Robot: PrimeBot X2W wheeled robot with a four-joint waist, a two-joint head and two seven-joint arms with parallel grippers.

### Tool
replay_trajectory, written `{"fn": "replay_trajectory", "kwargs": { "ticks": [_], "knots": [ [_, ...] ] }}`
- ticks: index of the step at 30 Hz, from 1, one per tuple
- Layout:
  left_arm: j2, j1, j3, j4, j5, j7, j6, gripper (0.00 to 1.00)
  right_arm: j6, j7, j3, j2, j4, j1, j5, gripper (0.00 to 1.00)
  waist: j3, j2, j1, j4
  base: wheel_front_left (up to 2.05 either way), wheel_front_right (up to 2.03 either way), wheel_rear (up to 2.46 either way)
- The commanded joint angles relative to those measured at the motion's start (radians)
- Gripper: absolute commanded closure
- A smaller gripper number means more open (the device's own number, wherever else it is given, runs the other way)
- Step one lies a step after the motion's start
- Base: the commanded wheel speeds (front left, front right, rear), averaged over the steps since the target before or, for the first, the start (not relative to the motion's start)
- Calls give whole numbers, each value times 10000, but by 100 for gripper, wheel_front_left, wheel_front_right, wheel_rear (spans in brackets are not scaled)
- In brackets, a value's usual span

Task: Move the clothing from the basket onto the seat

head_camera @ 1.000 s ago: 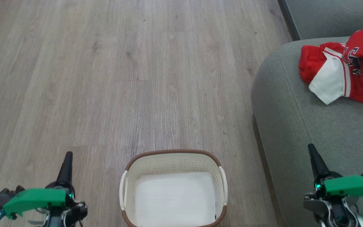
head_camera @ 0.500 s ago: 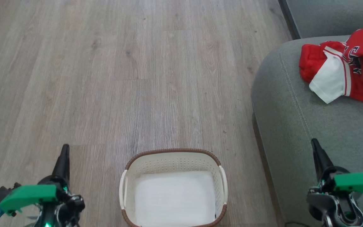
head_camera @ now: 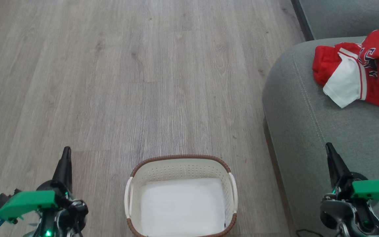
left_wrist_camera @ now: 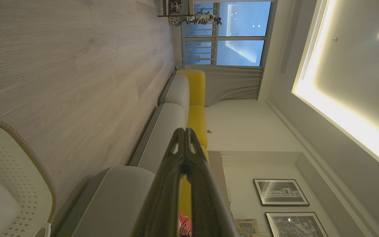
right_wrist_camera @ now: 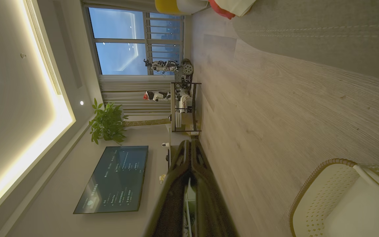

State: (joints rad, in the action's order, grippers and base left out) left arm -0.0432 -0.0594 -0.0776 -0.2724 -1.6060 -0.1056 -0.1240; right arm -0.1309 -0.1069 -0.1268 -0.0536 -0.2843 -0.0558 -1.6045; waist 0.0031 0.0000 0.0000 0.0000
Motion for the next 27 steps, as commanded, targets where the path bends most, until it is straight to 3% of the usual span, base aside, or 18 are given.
{"fn": "replay_trajectory", "kwargs": {
  "ticks": [1,27],
  "knots": [
    [-70,-490,-373,267,-17,-85,-67,100,2,-42,157,8,396,-520,-63,100,-1,0,0,0,0,0,0],
    [-70,-489,-369,269,-21,-82,-67,100,2,-52,145,16,395,-521,-53,100,-1,0,0,0,0,0,0]
  ]
}}
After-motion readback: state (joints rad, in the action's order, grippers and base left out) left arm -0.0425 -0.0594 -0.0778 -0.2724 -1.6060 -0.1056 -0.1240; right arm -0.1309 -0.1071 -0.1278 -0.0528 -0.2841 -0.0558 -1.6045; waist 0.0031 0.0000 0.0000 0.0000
